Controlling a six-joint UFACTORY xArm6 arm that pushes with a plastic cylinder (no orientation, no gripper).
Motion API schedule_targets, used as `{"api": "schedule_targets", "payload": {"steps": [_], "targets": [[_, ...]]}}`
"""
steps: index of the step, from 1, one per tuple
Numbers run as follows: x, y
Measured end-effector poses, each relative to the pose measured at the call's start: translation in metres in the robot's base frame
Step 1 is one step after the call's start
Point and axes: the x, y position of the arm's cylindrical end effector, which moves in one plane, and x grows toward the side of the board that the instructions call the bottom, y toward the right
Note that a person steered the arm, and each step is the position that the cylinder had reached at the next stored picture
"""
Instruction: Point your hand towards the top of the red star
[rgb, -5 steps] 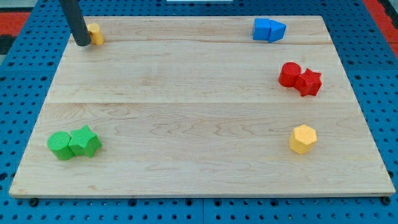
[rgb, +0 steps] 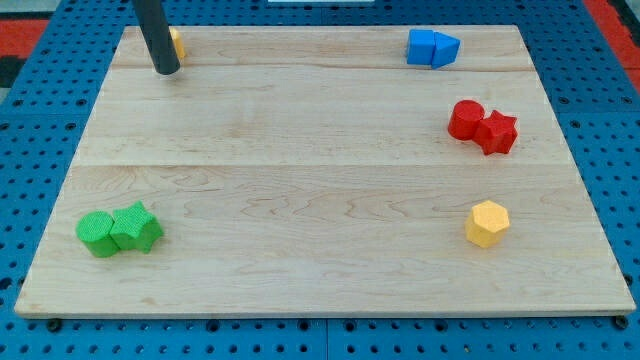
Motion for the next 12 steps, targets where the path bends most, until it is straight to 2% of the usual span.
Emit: {"api": "schedule_targets", "payload": {"steps": [3,6,7,8,9,10,11,12], "targets": [[0.0,0.026],[0.001,0.084],[0.006,0.168],[0.029,0.231],[0.046,0.318],[0.044,0.41],[0.068,0.475],[0.112,0.488]]}}
